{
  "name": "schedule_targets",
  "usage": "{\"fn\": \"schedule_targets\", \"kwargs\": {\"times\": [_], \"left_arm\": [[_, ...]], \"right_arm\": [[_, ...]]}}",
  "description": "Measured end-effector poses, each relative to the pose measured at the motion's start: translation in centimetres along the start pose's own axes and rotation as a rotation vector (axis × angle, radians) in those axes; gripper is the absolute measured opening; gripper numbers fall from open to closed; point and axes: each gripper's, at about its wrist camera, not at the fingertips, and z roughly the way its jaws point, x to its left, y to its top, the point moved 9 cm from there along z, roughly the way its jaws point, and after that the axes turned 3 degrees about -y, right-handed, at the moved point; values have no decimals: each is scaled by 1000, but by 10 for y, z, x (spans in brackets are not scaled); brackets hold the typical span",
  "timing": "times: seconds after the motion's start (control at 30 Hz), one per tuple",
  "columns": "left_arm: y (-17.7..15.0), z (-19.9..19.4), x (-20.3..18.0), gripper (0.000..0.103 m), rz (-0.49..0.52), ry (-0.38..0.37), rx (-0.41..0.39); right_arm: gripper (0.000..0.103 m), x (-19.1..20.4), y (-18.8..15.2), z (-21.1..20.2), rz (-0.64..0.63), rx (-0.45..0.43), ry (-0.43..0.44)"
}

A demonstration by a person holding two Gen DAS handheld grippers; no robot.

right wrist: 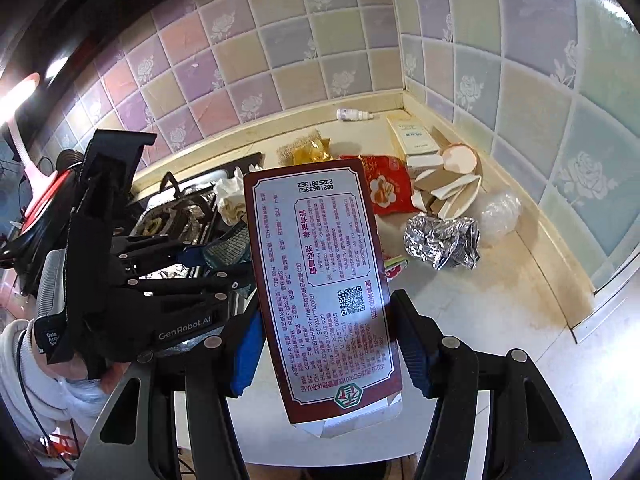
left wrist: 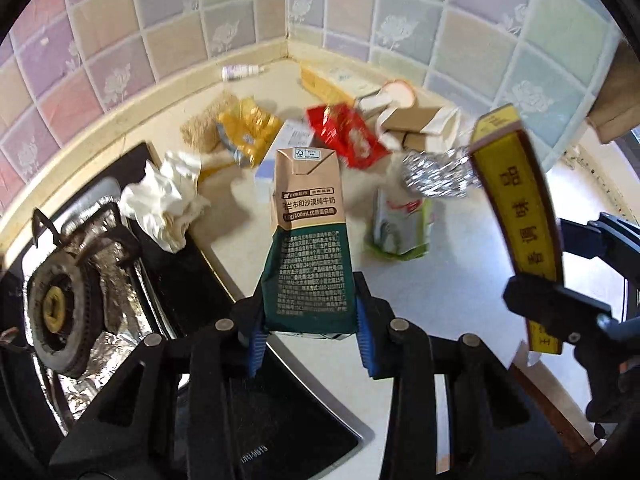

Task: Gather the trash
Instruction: 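Carry both items down to the floor bin and release them inside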

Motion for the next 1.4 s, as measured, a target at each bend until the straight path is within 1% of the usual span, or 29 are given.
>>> {"fn": "schedule_targets", "kwargs": {"times": [0.07,0.2,0.27,0.37,0.47,0.57,0.6,0.73,0.83,0.97,1.1,1.27,1.33,1.4], "left_arm": [[6,-11,-8,34,21,4,-13],[22,-45,-19,34,53,31,-63],[25,-62,-24,34,42,31,-82],[21,-89,-30,34,-3,20,-106],[5,-114,-42,34,-56,-10,-110],[-15,-134,-56,34,-68,-12,-121],[-25,-143,-63,34,-68,-9,-126],[-63,-165,-88,34,-67,5,-144],[-93,-174,-105,34,-74,29,-154],[-138,-173,-123,34,-97,51,-144],[-180,-157,-131,34,-110,81,-110],[-231,-121,-141,34,-110,93,-42],[-245,-103,-141,34,-114,83,-17],[-266,-78,-141,34,-121,65,15]], "right_arm": [[60,2,3,-10,-4,-18,8],[60,8,5,-34,-21,-51,23],[60,12,4,-49,-25,-69,37],[60,15,-1,-74,-21,-85,57],[60,20,-11,-101,-29,-94,67],[60,26,-27,-129,-31,-97,89],[60,27,-32,-138,-39,-127,88],[60,35,-67,-169,-50,-119,109],[60,40,-102,-186,-59,-103,127],[60,41,-152,-191,-78,-69,123],[60,36,-204,-182,-50,-7,127],[60,27,-267,-146,4,103,108],[60,22,-291,-127,21,142,91],[60,16,-314,-108,38,177,72]]}}
